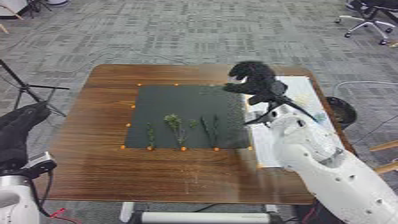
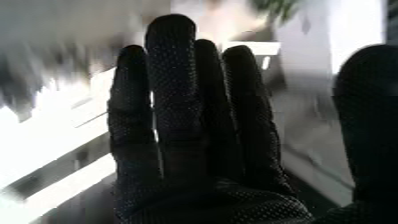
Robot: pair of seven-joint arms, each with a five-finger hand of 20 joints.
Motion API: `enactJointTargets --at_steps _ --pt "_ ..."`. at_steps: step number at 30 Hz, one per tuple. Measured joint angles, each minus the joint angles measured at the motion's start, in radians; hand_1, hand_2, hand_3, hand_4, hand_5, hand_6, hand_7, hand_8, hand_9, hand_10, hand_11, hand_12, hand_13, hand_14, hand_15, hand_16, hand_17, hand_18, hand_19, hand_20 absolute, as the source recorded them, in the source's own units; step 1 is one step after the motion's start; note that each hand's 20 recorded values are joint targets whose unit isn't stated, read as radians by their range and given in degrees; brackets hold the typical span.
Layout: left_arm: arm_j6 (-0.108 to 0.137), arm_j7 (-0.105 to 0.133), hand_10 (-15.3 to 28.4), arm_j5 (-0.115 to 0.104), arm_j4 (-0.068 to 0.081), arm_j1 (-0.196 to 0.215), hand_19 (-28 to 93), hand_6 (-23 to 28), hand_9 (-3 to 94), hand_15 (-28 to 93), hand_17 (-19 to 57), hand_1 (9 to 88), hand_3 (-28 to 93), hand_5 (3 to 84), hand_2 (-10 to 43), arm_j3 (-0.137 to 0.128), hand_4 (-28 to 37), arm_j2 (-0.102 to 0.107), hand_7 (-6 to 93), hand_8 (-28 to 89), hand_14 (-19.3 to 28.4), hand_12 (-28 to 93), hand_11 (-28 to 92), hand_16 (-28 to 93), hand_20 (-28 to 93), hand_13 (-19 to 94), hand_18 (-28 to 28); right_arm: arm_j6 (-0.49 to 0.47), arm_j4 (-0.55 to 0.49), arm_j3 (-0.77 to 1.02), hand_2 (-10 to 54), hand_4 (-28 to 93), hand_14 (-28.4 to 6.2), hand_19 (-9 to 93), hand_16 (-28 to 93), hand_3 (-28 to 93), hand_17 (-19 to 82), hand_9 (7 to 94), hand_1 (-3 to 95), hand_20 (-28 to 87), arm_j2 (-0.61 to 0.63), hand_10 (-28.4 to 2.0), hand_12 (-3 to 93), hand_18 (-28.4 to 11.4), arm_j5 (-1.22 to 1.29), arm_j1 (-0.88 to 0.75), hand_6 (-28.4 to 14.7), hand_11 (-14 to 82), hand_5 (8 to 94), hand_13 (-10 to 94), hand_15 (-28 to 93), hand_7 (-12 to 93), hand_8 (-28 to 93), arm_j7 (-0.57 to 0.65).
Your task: Arrange flowers
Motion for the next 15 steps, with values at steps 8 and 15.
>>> enactJointTargets --at_steps 8,15 --pt "0.000 0.001 14.0 0.000 0.000 0.001 13 3.0 52.6 15 9.0 29.5 68 53.1 1.2 0.000 -19.9 -0.004 16.0 -7 16.2 14 21 2 20 43 12.5 -0.197 0.022 0.251 -9.5 -13 -10.9 56 31 63 38 63.0 30.6 46 0.062 -15.2 21.9 -20.4 -0.045 -0.065 -3.0 15.9 54.8 71 42 27 -5 -0.049" --pt "-0.001 0.000 14.0 0.000 0.000 0.004 13 2.9 52.6 15 9.0 29.6 68 53.1 1.2 0.000 -20.0 -0.007 16.1 -7 16.1 14 21 2 20 43 12.5 -0.178 0.024 0.287 -9.5 -13 -10.0 58 32 62 40 68.9 31.1 47 0.107 -14.9 23.8 -20.7 -0.076 -0.214 -3.9 21.3 58.5 74 44 26 -4 0.019"
